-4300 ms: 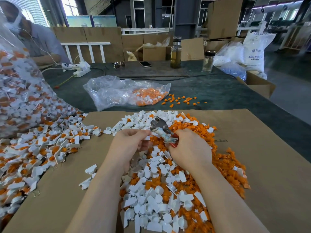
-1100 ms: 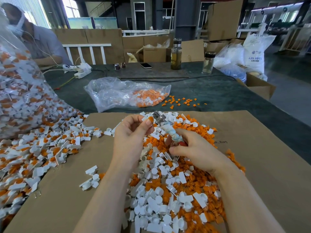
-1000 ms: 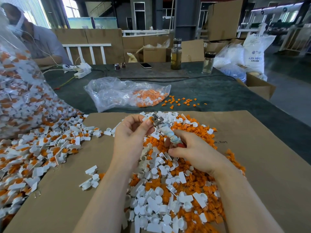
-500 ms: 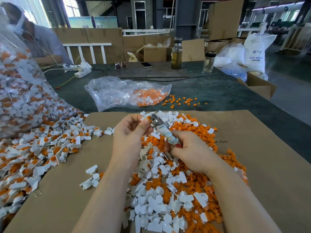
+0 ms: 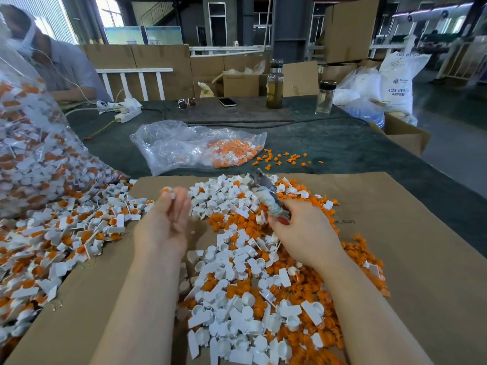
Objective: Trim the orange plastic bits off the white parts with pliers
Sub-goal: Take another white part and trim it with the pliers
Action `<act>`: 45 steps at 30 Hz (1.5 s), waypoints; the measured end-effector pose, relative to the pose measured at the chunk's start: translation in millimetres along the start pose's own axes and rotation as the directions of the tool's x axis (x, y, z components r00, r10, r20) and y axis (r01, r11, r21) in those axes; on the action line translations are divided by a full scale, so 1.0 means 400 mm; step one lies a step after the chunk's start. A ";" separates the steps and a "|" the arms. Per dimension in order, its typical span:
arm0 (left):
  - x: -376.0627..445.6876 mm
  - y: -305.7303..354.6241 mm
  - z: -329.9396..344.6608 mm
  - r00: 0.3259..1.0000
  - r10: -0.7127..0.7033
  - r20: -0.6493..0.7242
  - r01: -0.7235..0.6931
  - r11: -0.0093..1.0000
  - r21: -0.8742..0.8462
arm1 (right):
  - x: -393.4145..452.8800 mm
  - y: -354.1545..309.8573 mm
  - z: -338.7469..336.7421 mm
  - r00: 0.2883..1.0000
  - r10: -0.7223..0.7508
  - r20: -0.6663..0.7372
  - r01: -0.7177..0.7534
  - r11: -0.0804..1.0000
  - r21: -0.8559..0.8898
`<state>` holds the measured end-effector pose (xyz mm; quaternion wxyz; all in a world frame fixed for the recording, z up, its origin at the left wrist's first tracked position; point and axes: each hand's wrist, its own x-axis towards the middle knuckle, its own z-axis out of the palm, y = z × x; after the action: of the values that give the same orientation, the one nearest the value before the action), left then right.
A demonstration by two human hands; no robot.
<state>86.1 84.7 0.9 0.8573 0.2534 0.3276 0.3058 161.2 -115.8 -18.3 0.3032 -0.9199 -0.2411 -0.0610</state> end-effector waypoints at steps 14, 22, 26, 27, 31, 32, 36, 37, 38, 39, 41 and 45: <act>0.053 0.079 -0.064 0.976 0.064 -0.207 -0.172 0.807 -0.565 | 0.008 0.035 0.016 0.981 0.173 -0.090 -0.190 0.952 -0.241; 0.037 0.050 -0.031 0.998 0.065 -0.005 -0.064 0.986 0.152 | 0.004 0.021 0.029 0.996 0.042 -0.078 -0.064 0.947 -0.314; 0.018 -0.011 -0.005 0.966 0.146 0.213 -0.258 0.535 0.805 | 0.003 0.028 0.028 0.998 0.037 -0.046 -0.051 0.933 -0.355; 0.017 -0.027 -0.006 0.938 0.159 0.308 -0.345 0.327 0.880 | 0.003 0.028 0.028 0.999 0.031 -0.034 -0.041 0.933 -0.358; 0.024 -0.068 -0.013 0.851 0.075 0.520 -0.491 -0.237 0.838 | 0.002 0.025 0.027 1.000 0.022 -0.019 -0.027 0.938 -0.346; 0.022 -0.074 -0.013 0.841 0.057 0.538 -0.500 -0.296 0.814 | 0.002 0.023 0.027 1.000 0.020 -0.014 -0.023 0.940 -0.341; 0.009 -0.082 -0.009 0.821 0.054 0.568 -0.530 -0.301 0.793 | 0.001 0.018 0.024 1.000 0.000 0.029 0.010 0.936 -0.352; 0.008 -0.081 -0.009 0.821 0.059 0.567 -0.529 -0.294 0.796 | -0.001 0.017 0.024 0.999 -0.001 0.034 0.013 0.934 -0.358; 0.006 -0.081 -0.009 0.821 0.066 0.567 -0.528 -0.287 0.799 | -0.002 0.016 0.023 0.999 0.001 0.036 0.012 0.931 -0.364; 0.005 -0.081 -0.009 0.818 0.075 0.570 -0.530 -0.286 0.799 | -0.003 0.014 0.023 0.999 0.004 0.035 0.009 0.930 -0.368; 0.004 -0.083 -0.007 0.805 0.099 0.585 -0.535 -0.303 0.789 | -0.003 0.012 0.023 1.000 0.010 0.027 0.000 0.932 -0.364; 0.007 -0.084 -0.010 0.790 0.165 0.590 -0.539 -0.271 0.798 | -0.001 0.005 0.026 1.000 0.022 0.009 -0.017 0.939 -0.344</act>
<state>97.0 64.5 -24.0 0.2693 0.9197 0.2354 0.1618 161.4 -111.5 -27.9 0.1371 -0.9614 -0.2196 -0.0933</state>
